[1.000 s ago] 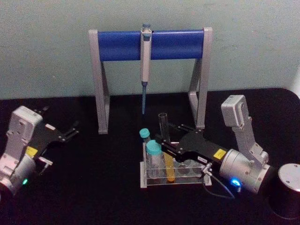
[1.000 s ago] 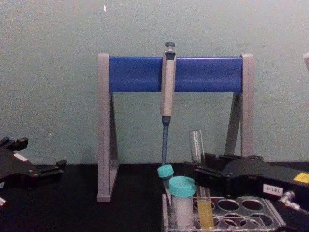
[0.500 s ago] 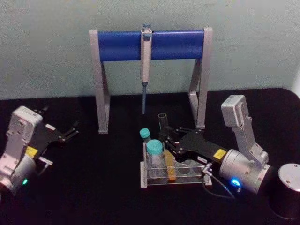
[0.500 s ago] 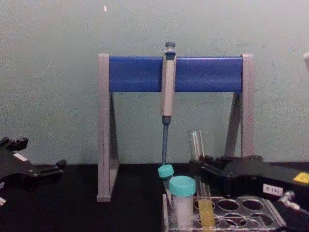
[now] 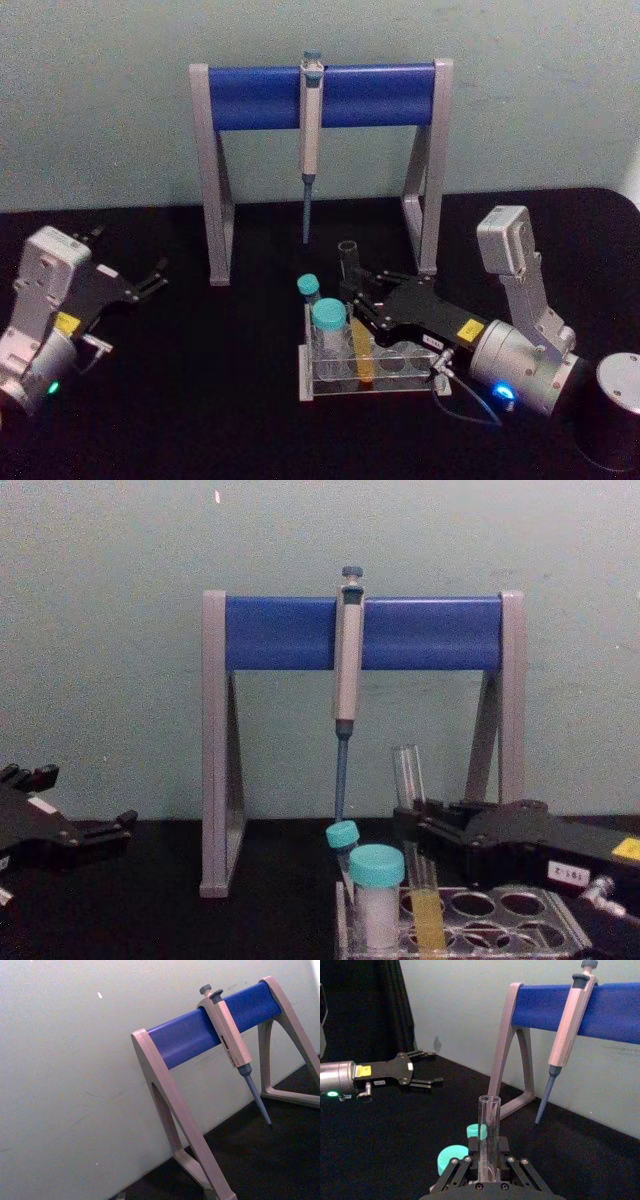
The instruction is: Pick up the test tube from the test tube rack, shake it, then place it back into the test tube rack.
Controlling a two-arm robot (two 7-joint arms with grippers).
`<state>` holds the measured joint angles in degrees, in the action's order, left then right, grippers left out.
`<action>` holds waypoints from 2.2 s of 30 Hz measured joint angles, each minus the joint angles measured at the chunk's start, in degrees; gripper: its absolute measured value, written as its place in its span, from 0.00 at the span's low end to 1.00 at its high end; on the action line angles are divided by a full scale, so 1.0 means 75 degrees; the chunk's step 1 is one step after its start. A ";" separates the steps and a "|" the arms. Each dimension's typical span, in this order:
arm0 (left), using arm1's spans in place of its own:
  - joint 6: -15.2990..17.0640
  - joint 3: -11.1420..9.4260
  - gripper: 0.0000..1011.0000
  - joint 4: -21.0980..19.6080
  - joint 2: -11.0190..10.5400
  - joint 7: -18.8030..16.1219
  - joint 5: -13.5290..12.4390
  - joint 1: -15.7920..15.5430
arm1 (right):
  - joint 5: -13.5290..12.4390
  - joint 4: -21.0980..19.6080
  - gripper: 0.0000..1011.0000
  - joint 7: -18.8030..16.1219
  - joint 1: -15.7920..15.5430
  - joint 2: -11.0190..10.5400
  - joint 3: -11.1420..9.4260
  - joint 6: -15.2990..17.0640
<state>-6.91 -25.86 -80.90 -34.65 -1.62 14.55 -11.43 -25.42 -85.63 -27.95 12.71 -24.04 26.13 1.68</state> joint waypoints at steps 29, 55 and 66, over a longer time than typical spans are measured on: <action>0.0000 0.0000 0.99 0.0000 0.0000 0.0000 0.0000 0.0000 | -0.0433 -0.0439 0.23 -0.0197 -0.0674 -0.0036 -0.0462 -0.1076; 0.0000 0.0000 0.99 0.0000 0.0000 0.0000 -0.0001 0.0000 | -0.0254 -0.0875 0.23 0.0042 -0.0221 -0.0062 -0.0827 -0.1306; 0.0000 0.0000 0.99 0.0000 0.0000 0.0000 0.0000 0.0000 | -0.0122 -0.0518 0.23 0.0228 0.0004 0.0125 -0.0935 -0.1214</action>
<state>-6.91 -25.86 -80.90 -34.65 -1.62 14.55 -11.43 -26.33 -89.51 -26.24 12.74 -23.10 19.11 -7.42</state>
